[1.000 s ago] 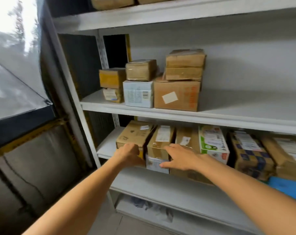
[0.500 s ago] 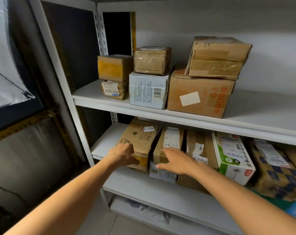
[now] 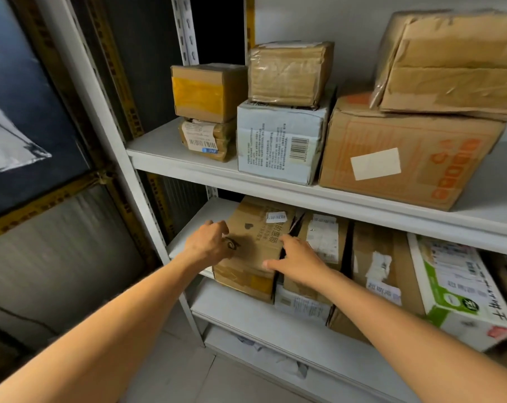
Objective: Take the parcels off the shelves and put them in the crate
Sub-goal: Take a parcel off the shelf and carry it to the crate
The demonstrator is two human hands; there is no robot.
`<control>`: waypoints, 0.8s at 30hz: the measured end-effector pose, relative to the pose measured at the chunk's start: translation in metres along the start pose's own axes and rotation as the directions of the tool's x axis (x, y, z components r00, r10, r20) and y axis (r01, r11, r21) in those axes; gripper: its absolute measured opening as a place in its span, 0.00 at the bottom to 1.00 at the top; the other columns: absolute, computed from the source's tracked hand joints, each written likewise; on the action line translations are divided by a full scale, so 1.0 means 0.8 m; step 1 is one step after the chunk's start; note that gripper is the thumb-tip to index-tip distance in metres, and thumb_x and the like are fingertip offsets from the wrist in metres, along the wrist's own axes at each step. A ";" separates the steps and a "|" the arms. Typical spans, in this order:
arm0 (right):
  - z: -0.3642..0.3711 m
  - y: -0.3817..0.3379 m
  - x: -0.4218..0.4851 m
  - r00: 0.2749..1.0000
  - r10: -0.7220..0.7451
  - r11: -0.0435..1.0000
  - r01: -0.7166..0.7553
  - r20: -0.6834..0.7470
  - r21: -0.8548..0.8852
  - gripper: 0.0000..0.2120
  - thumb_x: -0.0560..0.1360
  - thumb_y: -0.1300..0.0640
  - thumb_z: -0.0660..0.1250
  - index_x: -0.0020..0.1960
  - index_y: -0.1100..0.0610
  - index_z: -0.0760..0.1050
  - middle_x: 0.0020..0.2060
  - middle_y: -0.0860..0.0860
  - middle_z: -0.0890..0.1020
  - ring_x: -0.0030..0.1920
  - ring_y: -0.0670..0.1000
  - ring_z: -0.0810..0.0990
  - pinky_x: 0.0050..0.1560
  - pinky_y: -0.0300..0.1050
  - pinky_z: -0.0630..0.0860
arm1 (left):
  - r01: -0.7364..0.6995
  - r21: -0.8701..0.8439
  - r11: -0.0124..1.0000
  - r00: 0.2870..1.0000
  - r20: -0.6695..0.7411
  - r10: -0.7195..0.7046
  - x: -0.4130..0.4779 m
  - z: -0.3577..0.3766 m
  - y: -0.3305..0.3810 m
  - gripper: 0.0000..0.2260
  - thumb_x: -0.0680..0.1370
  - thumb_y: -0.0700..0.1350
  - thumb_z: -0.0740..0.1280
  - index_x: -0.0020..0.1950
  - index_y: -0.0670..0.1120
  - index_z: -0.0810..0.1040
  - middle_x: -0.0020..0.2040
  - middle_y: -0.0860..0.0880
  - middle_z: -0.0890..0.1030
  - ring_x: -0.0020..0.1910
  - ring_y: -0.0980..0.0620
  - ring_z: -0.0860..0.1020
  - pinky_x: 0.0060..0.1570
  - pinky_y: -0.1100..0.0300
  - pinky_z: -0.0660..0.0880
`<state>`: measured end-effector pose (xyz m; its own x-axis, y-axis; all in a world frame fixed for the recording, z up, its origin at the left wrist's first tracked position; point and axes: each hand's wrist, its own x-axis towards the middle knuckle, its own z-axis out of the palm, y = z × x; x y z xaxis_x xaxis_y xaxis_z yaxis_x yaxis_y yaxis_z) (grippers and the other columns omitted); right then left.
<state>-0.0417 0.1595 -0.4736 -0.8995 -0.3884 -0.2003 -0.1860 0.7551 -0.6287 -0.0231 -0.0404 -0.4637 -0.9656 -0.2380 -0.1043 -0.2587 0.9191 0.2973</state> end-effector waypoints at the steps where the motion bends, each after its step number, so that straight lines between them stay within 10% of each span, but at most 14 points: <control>1: 0.006 -0.004 0.007 0.999 0.028 0.998 -0.027 -0.030 0.052 0.31 0.72 0.47 0.72 0.69 0.57 0.65 0.66 0.54 0.72 0.64 0.54 0.72 0.65 0.49 0.71 | 0.001 -0.020 1.000 1.000 -0.010 -0.001 0.008 0.002 -0.004 0.23 0.74 0.50 0.73 0.67 0.49 0.71 0.63 0.44 0.72 0.56 0.45 0.76 0.48 0.55 0.73; 7: 0.037 -0.020 0.046 0.976 0.208 0.973 -0.200 -0.071 0.112 0.46 0.73 0.48 0.72 0.77 0.62 0.48 0.72 0.61 0.62 0.70 0.60 0.65 0.69 0.56 0.66 | 0.100 -0.243 0.965 0.993 0.091 -0.079 0.054 0.024 -0.021 0.35 0.71 0.49 0.76 0.73 0.46 0.63 0.67 0.42 0.71 0.62 0.43 0.74 0.52 0.56 0.73; 13: 0.060 -0.015 0.058 0.948 0.315 0.925 -0.297 -0.041 0.236 0.40 0.72 0.55 0.74 0.74 0.63 0.55 0.69 0.59 0.68 0.70 0.58 0.67 0.70 0.51 0.66 | 0.215 -0.338 0.916 0.955 0.269 -0.125 0.085 0.038 -0.028 0.38 0.69 0.43 0.78 0.75 0.46 0.64 0.68 0.45 0.72 0.65 0.44 0.71 0.65 0.57 0.69; 24: 0.080 -0.038 0.041 0.930 0.367 0.893 -0.341 -0.037 0.293 0.58 0.68 0.63 0.76 0.78 0.57 0.33 0.77 0.56 0.54 0.76 0.56 0.55 0.73 0.48 0.57 | 0.240 -0.402 0.884 0.931 0.352 -0.092 0.054 0.032 -0.060 0.46 0.67 0.34 0.76 0.77 0.52 0.55 0.63 0.45 0.70 0.62 0.44 0.71 0.60 0.48 0.75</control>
<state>-0.0399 0.0900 -0.5089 -0.9191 -0.0644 -0.3887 0.2560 0.6525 -0.7133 -0.0516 -0.0865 -0.5068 -0.8667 -0.1962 -0.4586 -0.4700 0.6291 0.6191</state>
